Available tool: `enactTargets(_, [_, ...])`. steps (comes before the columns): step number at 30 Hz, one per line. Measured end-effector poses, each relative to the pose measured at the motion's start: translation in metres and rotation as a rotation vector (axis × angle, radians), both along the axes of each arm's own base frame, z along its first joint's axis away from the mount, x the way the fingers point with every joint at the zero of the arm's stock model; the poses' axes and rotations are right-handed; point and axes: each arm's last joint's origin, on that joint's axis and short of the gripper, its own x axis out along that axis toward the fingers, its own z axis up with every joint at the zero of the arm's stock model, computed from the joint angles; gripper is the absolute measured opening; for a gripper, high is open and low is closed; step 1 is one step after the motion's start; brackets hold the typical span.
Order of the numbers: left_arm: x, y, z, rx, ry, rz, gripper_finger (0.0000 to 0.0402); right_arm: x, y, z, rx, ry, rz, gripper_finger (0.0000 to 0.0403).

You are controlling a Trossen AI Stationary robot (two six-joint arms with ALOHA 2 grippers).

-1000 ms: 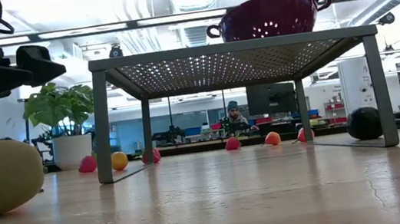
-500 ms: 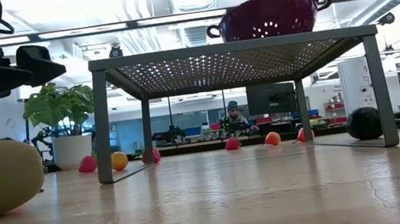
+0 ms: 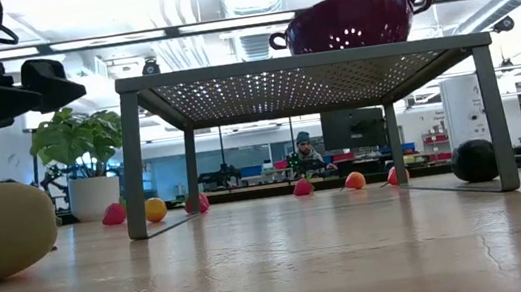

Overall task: Pick & Place Fruit
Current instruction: Put the orange in the purple strainer bowl on the shelf

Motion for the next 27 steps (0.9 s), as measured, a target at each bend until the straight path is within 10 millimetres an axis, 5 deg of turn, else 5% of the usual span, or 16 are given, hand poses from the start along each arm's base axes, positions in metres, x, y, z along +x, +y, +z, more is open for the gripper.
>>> enactTargets(11, [0.0,0.0,0.0,0.0,0.001,0.0,0.0291,-0.055,0.003,-0.002,-0.128,0.055,-0.297,0.0013])
enactTargets(27, [0.0,0.0,0.0,0.0,0.0,0.0,0.0291,-0.099,0.008,-0.077,-0.019,0.236,-0.572,0.0009])
